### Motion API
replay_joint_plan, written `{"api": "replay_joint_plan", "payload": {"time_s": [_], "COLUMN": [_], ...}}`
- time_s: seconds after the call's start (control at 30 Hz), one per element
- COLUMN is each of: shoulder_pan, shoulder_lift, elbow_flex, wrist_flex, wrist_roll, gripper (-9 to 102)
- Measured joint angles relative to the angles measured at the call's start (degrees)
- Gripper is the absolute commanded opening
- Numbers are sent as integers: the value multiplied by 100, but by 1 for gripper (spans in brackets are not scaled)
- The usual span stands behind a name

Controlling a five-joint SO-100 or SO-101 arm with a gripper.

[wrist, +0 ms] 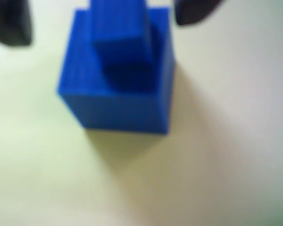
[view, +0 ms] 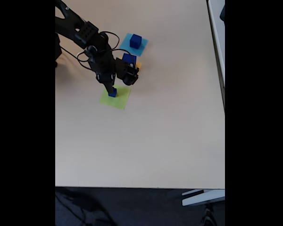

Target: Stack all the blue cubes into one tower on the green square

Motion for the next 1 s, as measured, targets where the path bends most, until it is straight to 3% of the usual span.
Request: {"api": "replay_joint_plan", "payload": {"time_s": [0.47, 0.67, 1.0], "shoulder_pan": [0, 0, 0], "shoulder_lift": [-88, -88, -88], "elbow_flex": [-18, -18, -18], "wrist_flex": [0, 0, 0], "wrist_roll": [0, 0, 0], "gripper": [10, 0, 0]}}
